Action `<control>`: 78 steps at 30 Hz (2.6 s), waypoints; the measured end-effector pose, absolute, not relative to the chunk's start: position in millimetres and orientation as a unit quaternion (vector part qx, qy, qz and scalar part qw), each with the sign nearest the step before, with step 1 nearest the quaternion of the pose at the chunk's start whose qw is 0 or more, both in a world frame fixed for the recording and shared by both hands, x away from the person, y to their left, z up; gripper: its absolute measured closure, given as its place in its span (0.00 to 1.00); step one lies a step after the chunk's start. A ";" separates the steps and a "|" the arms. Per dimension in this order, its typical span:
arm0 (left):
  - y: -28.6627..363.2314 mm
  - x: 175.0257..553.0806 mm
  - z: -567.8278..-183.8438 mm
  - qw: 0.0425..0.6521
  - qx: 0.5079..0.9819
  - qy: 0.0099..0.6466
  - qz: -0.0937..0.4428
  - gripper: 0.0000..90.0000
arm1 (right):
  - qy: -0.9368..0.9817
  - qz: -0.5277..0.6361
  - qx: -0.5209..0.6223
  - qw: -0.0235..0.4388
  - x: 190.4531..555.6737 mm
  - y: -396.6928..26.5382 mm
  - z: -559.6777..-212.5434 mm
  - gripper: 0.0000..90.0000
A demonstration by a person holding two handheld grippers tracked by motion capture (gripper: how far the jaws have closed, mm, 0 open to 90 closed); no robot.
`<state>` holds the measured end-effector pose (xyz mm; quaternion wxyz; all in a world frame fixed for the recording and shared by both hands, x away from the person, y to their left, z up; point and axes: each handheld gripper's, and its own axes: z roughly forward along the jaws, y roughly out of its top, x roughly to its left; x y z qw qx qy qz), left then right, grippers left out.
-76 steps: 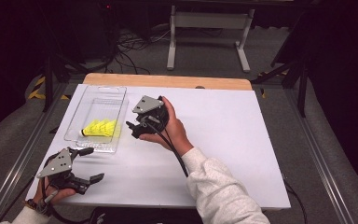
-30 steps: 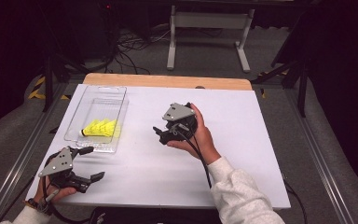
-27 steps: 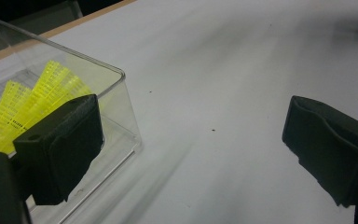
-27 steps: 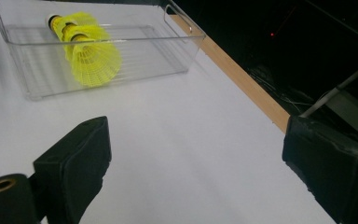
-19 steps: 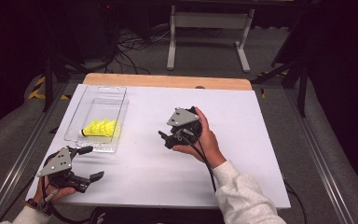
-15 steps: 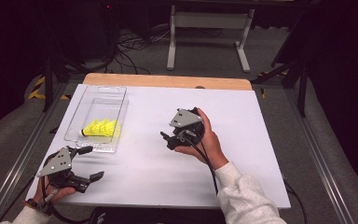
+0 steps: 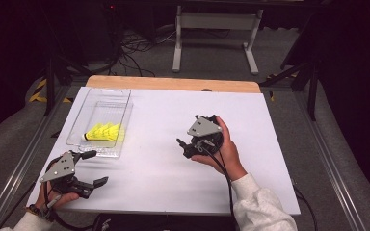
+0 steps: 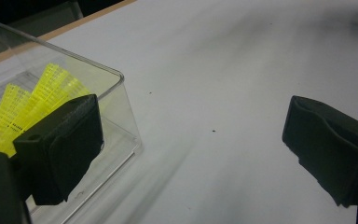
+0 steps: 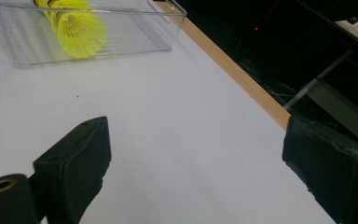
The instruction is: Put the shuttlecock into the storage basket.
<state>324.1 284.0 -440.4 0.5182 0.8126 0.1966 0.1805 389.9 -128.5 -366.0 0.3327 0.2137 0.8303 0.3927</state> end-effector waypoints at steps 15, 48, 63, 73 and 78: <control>280.5 327.5 -440.2 0.517 0.814 0.192 0.179 0.06 | 0.816 0.408 0.242 0.329 378.4 -164.2 -380.0 0.08; 269.8 334.6 -441.5 0.512 0.818 0.192 0.180 0.06 | 0.793 0.408 0.275 0.359 340.1 -225.7 -421.5 0.07; 270.0 332.6 -439.6 0.524 0.806 0.199 0.188 0.04 | 0.792 0.424 0.276 0.341 316.9 -242.5 -443.2 0.06; 272.8 330.2 -440.2 0.525 0.805 0.201 0.190 0.04 | 0.780 0.438 0.284 0.345 315.9 -241.1 -439.9 0.04; 274.2 329.4 -440.4 0.525 0.804 0.201 0.193 0.04 | 0.780 0.436 0.286 0.347 316.5 -237.6 -440.3 0.04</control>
